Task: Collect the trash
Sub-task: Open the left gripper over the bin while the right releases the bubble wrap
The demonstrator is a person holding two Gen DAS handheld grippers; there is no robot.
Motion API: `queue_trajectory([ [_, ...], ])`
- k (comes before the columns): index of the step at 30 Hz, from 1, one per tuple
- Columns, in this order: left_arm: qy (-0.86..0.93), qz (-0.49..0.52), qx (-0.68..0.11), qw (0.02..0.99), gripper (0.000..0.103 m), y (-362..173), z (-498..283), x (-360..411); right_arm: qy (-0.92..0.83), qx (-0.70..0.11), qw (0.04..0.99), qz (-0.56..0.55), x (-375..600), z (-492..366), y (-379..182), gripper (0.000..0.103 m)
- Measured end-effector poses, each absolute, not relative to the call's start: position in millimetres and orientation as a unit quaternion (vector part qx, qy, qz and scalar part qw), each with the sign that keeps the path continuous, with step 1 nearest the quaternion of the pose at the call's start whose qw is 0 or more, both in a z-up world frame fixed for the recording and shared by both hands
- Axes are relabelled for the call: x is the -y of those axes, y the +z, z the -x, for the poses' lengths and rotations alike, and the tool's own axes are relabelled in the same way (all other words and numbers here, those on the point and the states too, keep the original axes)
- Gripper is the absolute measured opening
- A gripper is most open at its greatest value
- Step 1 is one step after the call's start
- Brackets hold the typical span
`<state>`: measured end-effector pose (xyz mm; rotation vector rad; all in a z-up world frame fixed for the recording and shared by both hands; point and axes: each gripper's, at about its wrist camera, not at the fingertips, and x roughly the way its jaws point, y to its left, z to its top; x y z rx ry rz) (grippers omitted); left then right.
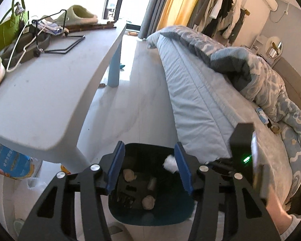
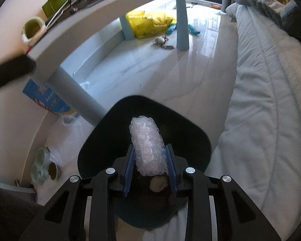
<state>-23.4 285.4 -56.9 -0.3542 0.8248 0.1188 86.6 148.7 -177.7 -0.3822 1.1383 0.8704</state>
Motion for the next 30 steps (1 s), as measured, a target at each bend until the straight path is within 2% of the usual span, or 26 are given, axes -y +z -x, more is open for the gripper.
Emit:
queue_trajectory([
  [10,0.046,0.178,-0.366,0.912,0.047,-31,23,-281,0.390,-0.539,0.717,0.207,-155,-73,-203,0.032],
  [15,0.046,0.176,-0.350,0.919,0.047,-17,23,-277,0.383,-0.541,0.716,0.219,-149,-70,-206,0.041],
  [17,0.046,0.175,-0.345,0.921,0.047,-13,22,-274,0.385,-0.545,0.712,0.216,-146,-70,-205,0.056],
  [30,0.037,0.151,-0.318,0.935,0.047,20,15,-247,0.423,-0.480,0.747,0.184,-123,-70,-142,0.056],
])
